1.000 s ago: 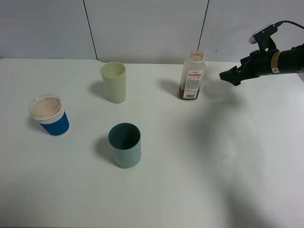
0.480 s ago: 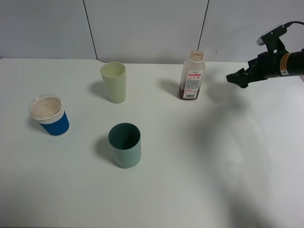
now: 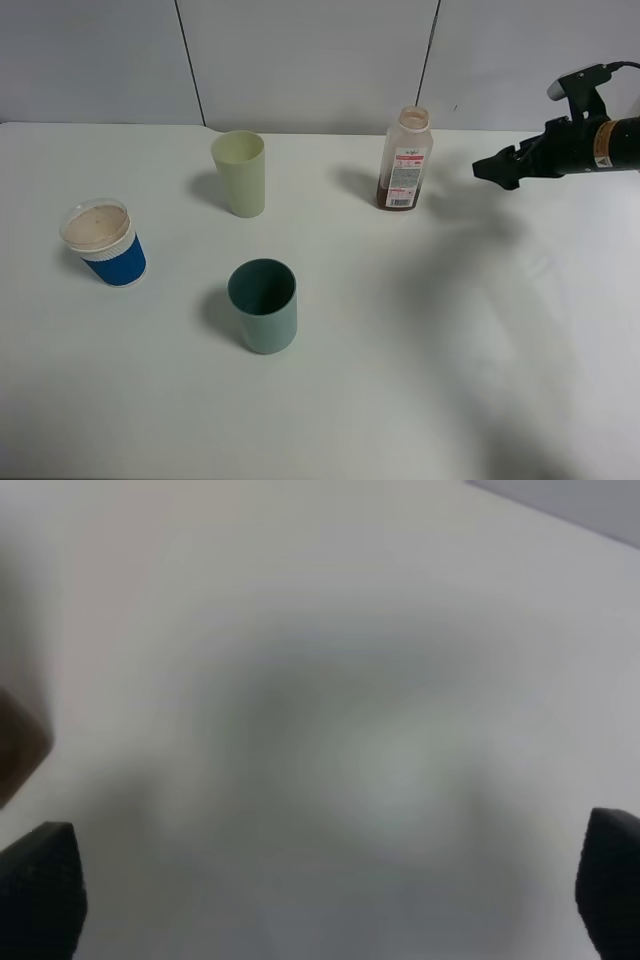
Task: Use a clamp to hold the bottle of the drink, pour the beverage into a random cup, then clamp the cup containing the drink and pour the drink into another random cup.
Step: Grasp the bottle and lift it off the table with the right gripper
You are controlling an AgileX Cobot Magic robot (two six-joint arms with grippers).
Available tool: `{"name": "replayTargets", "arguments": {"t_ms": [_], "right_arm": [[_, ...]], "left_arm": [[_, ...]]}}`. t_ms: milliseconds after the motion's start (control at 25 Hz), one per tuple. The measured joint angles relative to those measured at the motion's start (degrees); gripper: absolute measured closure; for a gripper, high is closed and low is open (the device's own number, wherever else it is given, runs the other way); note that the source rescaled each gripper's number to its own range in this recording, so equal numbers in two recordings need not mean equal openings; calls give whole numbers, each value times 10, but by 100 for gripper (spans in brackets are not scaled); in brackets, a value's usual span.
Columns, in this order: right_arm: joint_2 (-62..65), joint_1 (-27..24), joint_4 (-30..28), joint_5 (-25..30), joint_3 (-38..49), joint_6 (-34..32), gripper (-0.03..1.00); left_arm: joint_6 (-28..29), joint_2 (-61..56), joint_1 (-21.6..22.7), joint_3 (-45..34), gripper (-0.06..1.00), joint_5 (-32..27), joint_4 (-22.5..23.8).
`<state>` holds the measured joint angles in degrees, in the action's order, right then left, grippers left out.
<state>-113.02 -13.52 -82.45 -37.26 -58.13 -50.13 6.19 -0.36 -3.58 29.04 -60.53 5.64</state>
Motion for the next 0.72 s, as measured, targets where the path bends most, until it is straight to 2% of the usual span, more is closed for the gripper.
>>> {"name": "replayTargets", "arguments": {"t_ms": [160,480,720], "right_arm": [[3,6,-13,-2,1,-1,1],[3,66,-32,-8,3,-1,1],[3,89,-42,-8,3,-1,1]], "left_arm": [[0,0,0,0,-6,0,1],[0,0,0,0,-6,0,1],[0,0,0,0,-6,0,1]]}}
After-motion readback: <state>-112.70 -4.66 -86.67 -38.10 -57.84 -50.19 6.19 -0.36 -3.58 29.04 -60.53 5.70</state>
